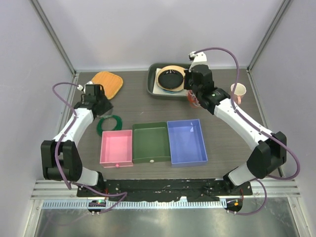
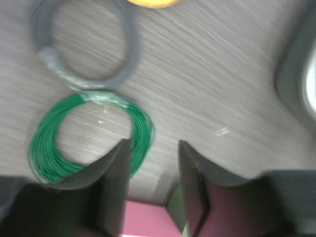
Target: Untangle the cables
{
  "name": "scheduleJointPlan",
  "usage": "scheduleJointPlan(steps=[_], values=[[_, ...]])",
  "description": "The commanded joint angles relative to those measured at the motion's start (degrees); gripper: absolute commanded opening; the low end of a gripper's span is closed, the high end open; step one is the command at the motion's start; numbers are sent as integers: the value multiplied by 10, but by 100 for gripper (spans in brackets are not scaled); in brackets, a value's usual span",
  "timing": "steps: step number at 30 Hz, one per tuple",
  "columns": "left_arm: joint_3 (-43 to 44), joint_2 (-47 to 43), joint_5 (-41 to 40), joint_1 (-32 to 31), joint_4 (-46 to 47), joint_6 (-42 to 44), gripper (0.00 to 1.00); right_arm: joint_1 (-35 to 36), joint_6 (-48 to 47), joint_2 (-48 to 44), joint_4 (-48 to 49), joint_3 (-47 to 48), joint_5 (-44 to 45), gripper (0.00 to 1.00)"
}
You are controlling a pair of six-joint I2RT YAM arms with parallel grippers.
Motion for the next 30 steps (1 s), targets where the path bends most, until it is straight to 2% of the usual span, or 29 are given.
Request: scheduleJointPlan(steps=[1, 2, 3, 7, 10, 14, 16, 18, 20, 21, 26, 27, 29, 30], values=[[-30, -43, 253, -1, 122, 49, 77, 8, -4, -44, 8, 63, -165, 1], [-41, -49, 300, -6, 167, 55, 88, 8, 7, -43, 7, 69, -203, 1], [-45, -51, 381, -11, 186, 58, 99, 9, 13, -38, 6, 79, -231, 1], [-32, -39, 460, -68, 263, 91, 100, 27, 33, -8, 19, 101, -309, 1], [3, 0, 445, -114, 269, 104, 100, 40, 44, 23, 28, 134, -343, 1], [32, 58, 453, -115, 318, 63, 100, 66, 47, 63, 16, 181, -347, 1], [43, 91, 498, -115, 347, 27, 99, 67, 57, 77, 18, 193, -349, 1], [47, 123, 524, -116, 413, -5, 80, 67, 65, 81, 26, 200, -352, 1], [63, 143, 532, -116, 449, -36, 82, 67, 72, 84, 28, 203, -361, 1], [71, 152, 528, -115, 449, -38, 92, 68, 73, 85, 25, 208, -364, 1], [110, 185, 527, -116, 463, -28, 95, 68, 74, 85, 12, 222, -367, 1], [112, 186, 525, -116, 464, -26, 90, 68, 74, 85, 6, 226, -366, 1], [115, 189, 519, -116, 461, -22, 71, 68, 73, 86, 4, 227, -366, 1], [114, 189, 518, -116, 460, -21, 49, 68, 73, 85, 4, 226, -366, 1]])
